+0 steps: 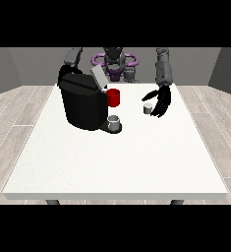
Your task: Insert the coffee pod into the coffee machine and close the lid
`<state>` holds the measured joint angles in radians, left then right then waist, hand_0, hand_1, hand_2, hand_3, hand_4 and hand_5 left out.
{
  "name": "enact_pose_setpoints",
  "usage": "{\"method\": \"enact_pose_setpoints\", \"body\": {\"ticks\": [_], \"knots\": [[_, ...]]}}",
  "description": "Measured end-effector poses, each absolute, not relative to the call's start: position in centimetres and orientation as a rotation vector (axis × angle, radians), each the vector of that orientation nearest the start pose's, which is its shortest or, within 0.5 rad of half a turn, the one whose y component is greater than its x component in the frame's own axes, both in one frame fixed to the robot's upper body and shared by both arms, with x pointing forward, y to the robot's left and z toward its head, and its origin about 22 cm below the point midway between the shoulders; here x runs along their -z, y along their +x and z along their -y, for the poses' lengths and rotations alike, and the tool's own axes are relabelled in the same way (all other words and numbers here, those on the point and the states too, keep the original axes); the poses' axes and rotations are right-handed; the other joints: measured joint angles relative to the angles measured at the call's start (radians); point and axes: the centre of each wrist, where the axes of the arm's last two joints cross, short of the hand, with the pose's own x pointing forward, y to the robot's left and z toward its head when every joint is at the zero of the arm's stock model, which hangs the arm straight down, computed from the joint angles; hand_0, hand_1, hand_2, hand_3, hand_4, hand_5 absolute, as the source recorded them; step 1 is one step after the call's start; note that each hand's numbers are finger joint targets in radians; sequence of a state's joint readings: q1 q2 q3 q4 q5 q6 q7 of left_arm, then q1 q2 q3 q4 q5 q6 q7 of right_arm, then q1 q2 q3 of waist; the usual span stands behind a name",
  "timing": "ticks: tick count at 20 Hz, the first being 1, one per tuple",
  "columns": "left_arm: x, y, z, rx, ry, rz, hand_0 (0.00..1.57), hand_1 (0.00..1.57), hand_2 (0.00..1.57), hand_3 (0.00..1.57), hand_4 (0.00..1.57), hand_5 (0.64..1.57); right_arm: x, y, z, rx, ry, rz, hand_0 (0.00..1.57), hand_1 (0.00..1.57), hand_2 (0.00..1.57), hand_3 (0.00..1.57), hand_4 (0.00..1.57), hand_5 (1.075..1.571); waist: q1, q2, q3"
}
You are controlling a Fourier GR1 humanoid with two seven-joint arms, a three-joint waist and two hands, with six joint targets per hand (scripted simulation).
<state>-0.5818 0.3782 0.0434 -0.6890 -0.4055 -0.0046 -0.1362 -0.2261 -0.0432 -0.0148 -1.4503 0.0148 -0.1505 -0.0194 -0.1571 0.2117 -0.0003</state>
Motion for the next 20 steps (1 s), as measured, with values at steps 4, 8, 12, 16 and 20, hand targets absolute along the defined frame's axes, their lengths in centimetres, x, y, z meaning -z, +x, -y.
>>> {"method": "enact_pose_setpoints", "body": {"ticks": [4, 8, 12, 16, 20], "knots": [[0.5, 36.7, -32.3, 0.655, 0.604, 1.322, 0.72, 0.72, 0.85, 0.62, 0.15, 1.571, -2.7, 29.2, 21.3, 0.009, -0.102, 1.664, 0.00, 0.00, 0.00, 0.00, 0.52, 1.571, -0.008, -0.003, 0.0018], [0.2, 37.1, -32.5, 0.653, 0.674, 1.376, 0.84, 0.84, 0.97, 0.74, 0.39, 1.571, -2.8, 29.3, 21.2, 0.014, -0.101, 1.690, 0.00, 0.00, 0.00, 0.00, 0.49, 1.571, -0.014, 0.020, 0.0025], [-0.2, 37.7, -32.6, 0.664, 0.724, 1.397, 0.97, 0.97, 1.09, 0.86, 0.32, 1.571, -3.3, 29.6, 20.5, 0.024, -0.093, 1.703, 0.00, 0.00, 0.00, 0.00, 0.50, 1.571, -0.017, 0.028, 0.0033], [0.0, 37.6, -32.7, 0.726, 0.756, 1.363, 0.97, 0.97, 1.05, 0.79, 0.32, 1.571, -2.8, 29.4, 21.3, 0.035, -0.086, 1.687, 0.00, 0.00, 0.00, 0.00, 0.51, 1.571, -0.020, 0.016, 0.0017], [-0.5, 37.9, -33.6, 0.758, 0.788, 1.368, 1.23, 1.23, 1.36, 1.31, 0.47, 1.571, -3.6, 29.4, 20.6, 0.035, -0.068, 1.706, 0.00, 0.00, 0.00, 0.00, 0.43, 1.571, -0.031, 0.033, 0.0019]]}}
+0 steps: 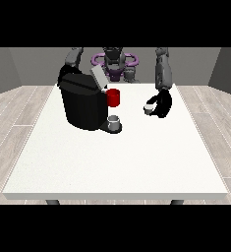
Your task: Insert the coffee pod into the coffee machine and close the lid
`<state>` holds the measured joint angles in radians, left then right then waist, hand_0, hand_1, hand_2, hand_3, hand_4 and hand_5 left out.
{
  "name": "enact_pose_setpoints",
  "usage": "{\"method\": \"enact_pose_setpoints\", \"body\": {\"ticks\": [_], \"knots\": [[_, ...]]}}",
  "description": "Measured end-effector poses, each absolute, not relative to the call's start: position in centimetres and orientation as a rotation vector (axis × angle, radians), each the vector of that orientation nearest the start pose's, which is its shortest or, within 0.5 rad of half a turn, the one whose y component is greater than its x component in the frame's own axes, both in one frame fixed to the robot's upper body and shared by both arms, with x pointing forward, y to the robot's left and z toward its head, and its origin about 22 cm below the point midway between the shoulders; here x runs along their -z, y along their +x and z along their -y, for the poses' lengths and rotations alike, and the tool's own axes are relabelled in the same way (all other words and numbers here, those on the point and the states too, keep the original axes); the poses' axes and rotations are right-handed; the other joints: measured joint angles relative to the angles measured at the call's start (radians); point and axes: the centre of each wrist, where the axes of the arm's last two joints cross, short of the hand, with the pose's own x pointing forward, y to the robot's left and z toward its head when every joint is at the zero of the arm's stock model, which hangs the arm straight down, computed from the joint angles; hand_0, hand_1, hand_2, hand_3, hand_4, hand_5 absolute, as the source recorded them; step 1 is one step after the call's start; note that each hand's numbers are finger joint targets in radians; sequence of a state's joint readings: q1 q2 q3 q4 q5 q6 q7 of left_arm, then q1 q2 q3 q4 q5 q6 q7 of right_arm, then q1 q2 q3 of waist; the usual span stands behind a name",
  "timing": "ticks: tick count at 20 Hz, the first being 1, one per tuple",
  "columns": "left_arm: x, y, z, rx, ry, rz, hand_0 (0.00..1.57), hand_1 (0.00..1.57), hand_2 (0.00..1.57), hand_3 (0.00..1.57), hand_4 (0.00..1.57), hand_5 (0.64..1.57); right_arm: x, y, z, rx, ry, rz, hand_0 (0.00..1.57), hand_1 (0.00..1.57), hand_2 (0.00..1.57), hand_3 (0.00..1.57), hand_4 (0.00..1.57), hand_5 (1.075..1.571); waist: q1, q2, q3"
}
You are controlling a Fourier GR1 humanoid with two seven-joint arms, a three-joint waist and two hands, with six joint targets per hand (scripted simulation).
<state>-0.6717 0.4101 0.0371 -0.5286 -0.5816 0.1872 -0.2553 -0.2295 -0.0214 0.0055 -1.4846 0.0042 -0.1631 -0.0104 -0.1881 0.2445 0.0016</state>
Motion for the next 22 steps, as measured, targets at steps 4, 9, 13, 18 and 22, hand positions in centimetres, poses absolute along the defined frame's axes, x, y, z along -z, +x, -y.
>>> {"method": "enact_pose_setpoints", "body": {"ticks": [4, 9, 13, 18, 22], "knots": [[-1.3, 38.6, -33.4, 0.789, 0.770, 1.401, 1.47, 1.47, 1.47, 1.41, 0.61, 1.571, -3.6, 29.5, 21.3, 0.047, -0.071, 1.694, 0.00, 0.00, 0.00, 0.00, 0.42, 1.571, 0.001, -0.009, -0.0010], [-3.6, 40.4, -30.6, 0.859, 0.687, 1.466, 1.34, 1.34, 1.40, 1.36, 0.59, 1.571, -1.3, 29.6, 21.8, 0.084, -0.090, 1.629, 0.00, 0.00, 0.00, 0.00, 0.44, 1.571, 0.031, -0.066, -0.0012], [-6.1, 41.7, -28.8, 0.893, 0.649, 1.510, 1.26, 1.26, 1.32, 1.30, 0.53, 1.571, -0.3, 29.8, 22.5, 0.091, -0.096, 1.603, 0.00, 0.00, 0.00, 0.00, 0.49, 1.571, 0.040, -0.092, -0.0012], [-9.7, 43.0, -28.9, 0.921, 0.641, 1.563, 1.25, 1.25, 1.33, 1.29, 0.56, 1.571, -0.1, 29.9, 21.5, 0.065, -0.077, 1.602, 0.00, 0.00, 0.00, 0.00, 0.41, 1.571, 0.025, -0.097, -0.0014], [-11.9, 43.6, -29.1, 0.924, 0.643, 1.598, 1.25, 1.25, 1.33, 1.29, 0.56, 1.571, -0.3, 30.2, 21.3, 0.057, -0.066, 1.621, 0.00, 0.00, 0.00, 0.00, 0.50, 1.571, 0.019, -0.090, -0.0016]]}}
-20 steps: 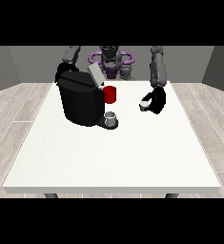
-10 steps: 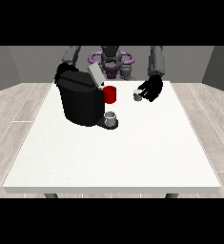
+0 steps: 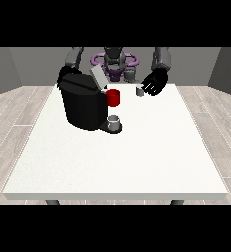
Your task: Insert the coffee pod into the coffee machine and close the lid
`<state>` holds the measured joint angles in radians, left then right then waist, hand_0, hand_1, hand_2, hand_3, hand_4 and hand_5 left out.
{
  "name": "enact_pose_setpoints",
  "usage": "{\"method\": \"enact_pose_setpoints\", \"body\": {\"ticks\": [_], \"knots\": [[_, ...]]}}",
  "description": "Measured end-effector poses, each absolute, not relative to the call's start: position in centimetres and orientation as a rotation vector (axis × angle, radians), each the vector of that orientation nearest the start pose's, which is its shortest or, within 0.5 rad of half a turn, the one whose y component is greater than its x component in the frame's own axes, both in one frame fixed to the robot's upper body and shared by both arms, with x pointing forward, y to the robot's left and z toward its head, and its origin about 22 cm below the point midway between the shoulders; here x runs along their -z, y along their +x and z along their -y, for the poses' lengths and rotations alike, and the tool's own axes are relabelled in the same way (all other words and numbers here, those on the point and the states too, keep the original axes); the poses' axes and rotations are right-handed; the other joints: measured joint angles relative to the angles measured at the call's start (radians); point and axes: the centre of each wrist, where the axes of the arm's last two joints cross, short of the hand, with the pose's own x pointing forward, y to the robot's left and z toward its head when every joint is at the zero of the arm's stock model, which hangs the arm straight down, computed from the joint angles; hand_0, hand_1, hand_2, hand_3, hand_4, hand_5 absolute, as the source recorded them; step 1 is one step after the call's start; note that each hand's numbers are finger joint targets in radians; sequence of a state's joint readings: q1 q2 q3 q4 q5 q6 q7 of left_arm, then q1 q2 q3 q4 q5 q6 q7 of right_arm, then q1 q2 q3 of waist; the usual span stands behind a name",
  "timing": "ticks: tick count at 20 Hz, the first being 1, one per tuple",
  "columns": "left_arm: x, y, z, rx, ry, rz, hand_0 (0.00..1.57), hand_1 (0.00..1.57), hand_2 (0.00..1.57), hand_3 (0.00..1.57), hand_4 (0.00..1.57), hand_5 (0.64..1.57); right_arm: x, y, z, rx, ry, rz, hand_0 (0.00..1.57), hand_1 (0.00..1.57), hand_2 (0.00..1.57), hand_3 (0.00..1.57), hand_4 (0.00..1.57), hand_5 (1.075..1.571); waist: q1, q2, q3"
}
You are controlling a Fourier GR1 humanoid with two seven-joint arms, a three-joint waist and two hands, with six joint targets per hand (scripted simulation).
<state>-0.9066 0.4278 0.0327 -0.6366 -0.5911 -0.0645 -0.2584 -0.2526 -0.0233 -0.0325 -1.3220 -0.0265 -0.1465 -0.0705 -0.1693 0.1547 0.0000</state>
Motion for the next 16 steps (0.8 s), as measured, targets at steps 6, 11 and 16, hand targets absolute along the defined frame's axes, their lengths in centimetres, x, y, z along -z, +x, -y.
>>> {"method": "enact_pose_setpoints", "body": {"ticks": [6, 11, 16], "knots": [[-14.4, 44.2, -28.8, 0.926, 0.650, 1.616, 1.07, 1.07, 1.22, 1.23, 0.52, 1.571, -0.1, 30.2, 20.9, 0.051, -0.051, 1.626, 0.00, 0.00, 0.00, 0.00, 0.49, 1.571, -0.014, -0.011, 0.0002], [-17.8, 45.0, -28.0, 0.881, 0.661, 1.645, 1.21, 1.21, 1.25, 1.19, 0.49, 1.571, -0.9, 30.7, 20.7, 0.046, -0.034, 1.648, 0.00, 0.00, 0.00, 0.00, 0.49, 1.571, -0.044, -0.003, 0.0002], [-19.8, 45.5, -27.6, 0.847, 0.671, 1.670, 1.26, 1.26, 1.32, 1.25, 0.52, 1.571, -1.9, 31.1, 20.3, 0.021, -0.030, 1.670, 0.00, 0.00, 0.00, 0.00, 0.51, 1.571, -0.076, 0.023, 0.0001]]}}
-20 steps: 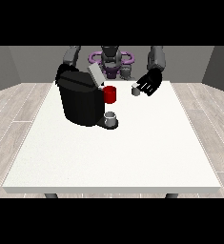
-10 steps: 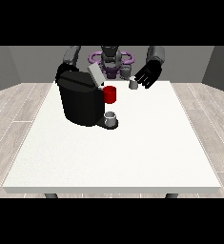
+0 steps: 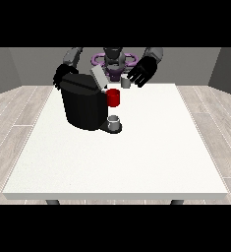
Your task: Insert the coffee pod into the coffee machine and close the lid
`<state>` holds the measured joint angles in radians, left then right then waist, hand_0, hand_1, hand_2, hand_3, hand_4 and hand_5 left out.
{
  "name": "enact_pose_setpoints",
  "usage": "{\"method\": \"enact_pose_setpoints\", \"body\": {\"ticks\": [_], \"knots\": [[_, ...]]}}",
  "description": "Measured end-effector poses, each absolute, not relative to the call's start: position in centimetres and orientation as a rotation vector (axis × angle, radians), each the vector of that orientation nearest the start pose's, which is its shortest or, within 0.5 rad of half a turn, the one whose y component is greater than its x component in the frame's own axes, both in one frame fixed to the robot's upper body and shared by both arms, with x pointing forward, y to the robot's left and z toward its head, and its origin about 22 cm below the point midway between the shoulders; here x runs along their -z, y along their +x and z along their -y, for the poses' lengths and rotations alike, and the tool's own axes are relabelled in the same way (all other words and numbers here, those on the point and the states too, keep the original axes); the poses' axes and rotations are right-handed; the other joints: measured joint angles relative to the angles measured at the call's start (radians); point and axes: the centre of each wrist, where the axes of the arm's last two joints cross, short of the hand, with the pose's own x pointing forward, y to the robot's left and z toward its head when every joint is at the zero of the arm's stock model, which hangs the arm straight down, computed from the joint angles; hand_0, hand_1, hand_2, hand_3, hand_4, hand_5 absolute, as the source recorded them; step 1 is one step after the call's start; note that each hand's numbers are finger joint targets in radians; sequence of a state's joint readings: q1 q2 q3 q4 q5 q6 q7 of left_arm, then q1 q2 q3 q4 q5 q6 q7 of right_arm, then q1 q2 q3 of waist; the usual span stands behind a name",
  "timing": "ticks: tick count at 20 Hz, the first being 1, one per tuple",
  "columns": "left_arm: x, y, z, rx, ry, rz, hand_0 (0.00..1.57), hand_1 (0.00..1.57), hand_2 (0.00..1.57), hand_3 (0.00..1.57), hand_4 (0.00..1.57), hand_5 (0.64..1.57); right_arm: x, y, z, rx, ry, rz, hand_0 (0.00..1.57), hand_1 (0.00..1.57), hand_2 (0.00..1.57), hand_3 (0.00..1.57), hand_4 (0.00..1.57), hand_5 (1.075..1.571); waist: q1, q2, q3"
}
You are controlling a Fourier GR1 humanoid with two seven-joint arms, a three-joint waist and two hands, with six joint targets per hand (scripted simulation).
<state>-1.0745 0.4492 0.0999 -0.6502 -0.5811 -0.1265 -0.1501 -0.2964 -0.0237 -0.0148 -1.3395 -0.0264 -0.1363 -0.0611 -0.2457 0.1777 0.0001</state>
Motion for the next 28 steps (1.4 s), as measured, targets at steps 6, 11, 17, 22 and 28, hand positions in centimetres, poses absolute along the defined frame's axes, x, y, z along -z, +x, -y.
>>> {"method": "enact_pose_setpoints", "body": {"ticks": [6, 11, 17, 22, 28], "knots": [[-22.2, 45.8, -27.4, 0.836, 0.717, 1.686, 1.26, 1.26, 1.30, 1.24, 0.49, 1.571, -3.0, 31.4, 20.4, 0.005, -0.041, 1.702, 0.00, 0.00, 0.00, 0.00, 0.55, 1.571, -0.036, 0.029, 0.0000], [-22.6, 45.9, -26.5, 0.844, 0.721, 1.696, 1.31, 1.31, 1.33, 1.23, 0.49, 1.571, -3.5, 31.7, 20.7, 0.012, -0.063, 1.710, 0.00, 0.00, 0.00, 0.00, 0.53, 1.571, -0.038, 0.043, -0.0001], [-22.9, 46.1, -26.1, 0.862, 0.716, 1.685, 1.27, 1.27, 1.30, 1.22, 0.51, 1.571, -3.8, 31.8, 20.7, 0.028, -0.067, 1.721, 0.00, 0.00, 0.00, 0.00, 0.51, 1.571, -0.042, 0.058, 0.0001], [-22.9, 46.2, -25.7, 0.867, 0.712, 1.687, 1.18, 1.18, 1.25, 1.18, 0.50, 1.571, -3.6, 31.5, 20.9, 0.038, -0.061, 1.719, 0.00, 0.00, 0.00, 0.00, 0.50, 1.571, -0.050, 0.061, 0.0001], [-22.9, 46.3, -25.7, 0.875, 0.714, 1.698, 1.19, 1.19, 1.27, 1.20, 0.51, 1.571, -4.0, 31.5, 20.4, 0.055, -0.052, 1.728, 0.00, 0.00, 0.00, 0.00, 0.54, 1.571, -0.052, 0.074, -0.0001]]}}
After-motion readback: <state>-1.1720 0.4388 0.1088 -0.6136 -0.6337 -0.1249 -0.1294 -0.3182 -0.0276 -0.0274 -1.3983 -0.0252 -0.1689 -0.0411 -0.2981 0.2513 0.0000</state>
